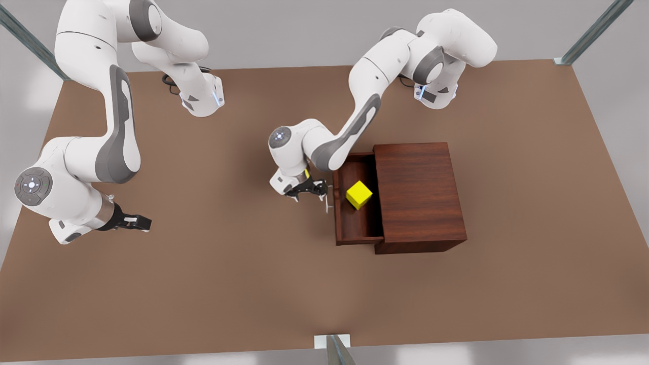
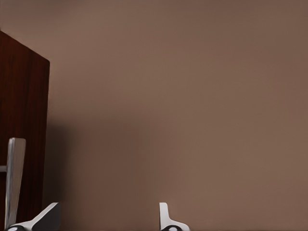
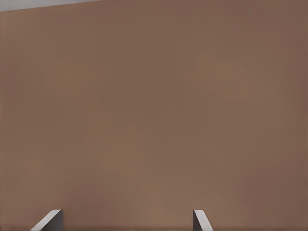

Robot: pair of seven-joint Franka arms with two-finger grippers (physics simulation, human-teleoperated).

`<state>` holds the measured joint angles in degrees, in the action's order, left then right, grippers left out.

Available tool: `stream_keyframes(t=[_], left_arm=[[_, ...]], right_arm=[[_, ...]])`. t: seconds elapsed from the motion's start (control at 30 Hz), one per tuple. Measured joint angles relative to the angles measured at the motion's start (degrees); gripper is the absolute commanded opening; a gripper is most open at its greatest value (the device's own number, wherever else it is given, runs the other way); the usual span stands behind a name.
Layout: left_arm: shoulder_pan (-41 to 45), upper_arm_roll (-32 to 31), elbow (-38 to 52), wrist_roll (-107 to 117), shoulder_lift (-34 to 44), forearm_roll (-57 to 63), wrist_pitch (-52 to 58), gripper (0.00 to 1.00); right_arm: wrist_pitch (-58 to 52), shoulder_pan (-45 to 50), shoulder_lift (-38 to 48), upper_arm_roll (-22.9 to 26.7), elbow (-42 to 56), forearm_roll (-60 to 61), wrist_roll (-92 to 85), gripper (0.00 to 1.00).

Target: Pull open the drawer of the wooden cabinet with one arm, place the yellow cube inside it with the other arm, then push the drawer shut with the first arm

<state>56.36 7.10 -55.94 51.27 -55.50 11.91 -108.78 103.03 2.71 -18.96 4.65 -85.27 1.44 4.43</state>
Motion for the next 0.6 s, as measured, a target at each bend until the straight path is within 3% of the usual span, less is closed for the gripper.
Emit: stream_keyframes(t=[0.6], left_arm=[[-2.8, -0.2, -1.9, -2.3, 1.3, -2.3, 4.0, 1.00]], right_arm=[[0.0, -0.1, 0.0, 0.0, 0.0, 0.0, -0.8, 1.00]])
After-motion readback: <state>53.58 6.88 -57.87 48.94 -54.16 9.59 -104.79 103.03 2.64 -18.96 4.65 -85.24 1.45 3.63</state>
